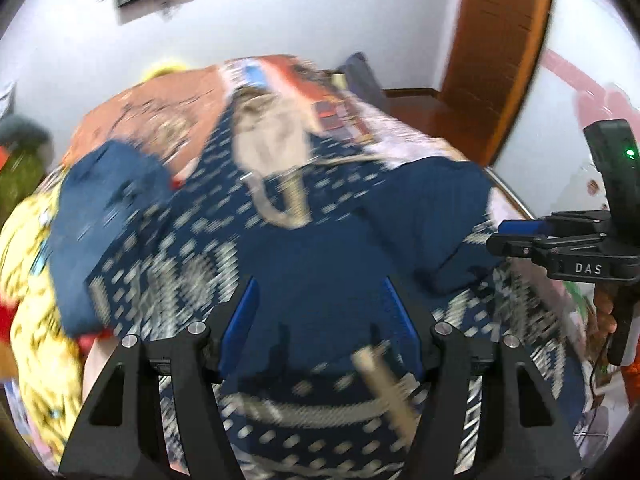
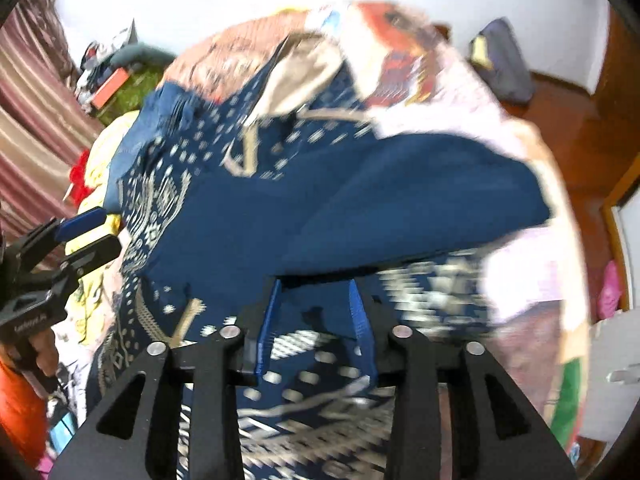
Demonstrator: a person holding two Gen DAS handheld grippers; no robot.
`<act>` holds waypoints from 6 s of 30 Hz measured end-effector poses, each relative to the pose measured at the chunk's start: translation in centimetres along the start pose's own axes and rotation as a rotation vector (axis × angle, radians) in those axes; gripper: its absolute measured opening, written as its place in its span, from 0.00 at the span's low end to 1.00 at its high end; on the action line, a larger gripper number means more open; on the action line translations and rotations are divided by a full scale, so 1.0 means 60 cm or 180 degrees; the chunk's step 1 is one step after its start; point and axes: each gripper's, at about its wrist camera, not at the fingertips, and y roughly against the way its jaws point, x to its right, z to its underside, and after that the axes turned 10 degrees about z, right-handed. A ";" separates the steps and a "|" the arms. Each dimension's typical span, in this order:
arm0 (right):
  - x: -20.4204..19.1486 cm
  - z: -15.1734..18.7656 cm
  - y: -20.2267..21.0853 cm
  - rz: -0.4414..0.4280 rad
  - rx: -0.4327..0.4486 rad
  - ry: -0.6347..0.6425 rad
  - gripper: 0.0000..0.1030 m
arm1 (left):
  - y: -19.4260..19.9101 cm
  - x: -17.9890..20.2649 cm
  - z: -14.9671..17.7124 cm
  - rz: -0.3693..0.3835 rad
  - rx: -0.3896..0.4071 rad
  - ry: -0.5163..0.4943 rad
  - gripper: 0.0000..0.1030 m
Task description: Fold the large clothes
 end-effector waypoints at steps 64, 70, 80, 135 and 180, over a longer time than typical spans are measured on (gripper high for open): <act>0.046 -0.008 -0.103 0.0628 -0.0172 -0.0044 0.46 | 0.052 -0.201 0.061 -0.0373 0.0419 0.0832 0.06; 0.050 -0.005 -0.102 0.0668 -0.0183 -0.0057 0.50 | 0.057 -0.267 0.138 -0.0335 0.0386 0.1375 0.06; 0.050 -0.003 -0.106 0.0722 -0.0154 -0.0167 0.57 | 0.037 -0.187 0.129 -0.0573 0.0055 0.0600 0.27; -0.034 -0.141 0.015 0.0863 0.0723 0.0493 0.61 | 0.087 -0.243 -0.041 -0.0666 0.0514 0.0501 0.68; -0.081 -0.310 -0.271 0.0063 -0.0002 0.0361 0.10 | -0.271 -0.317 -0.234 -0.0025 -0.0111 0.0921 0.08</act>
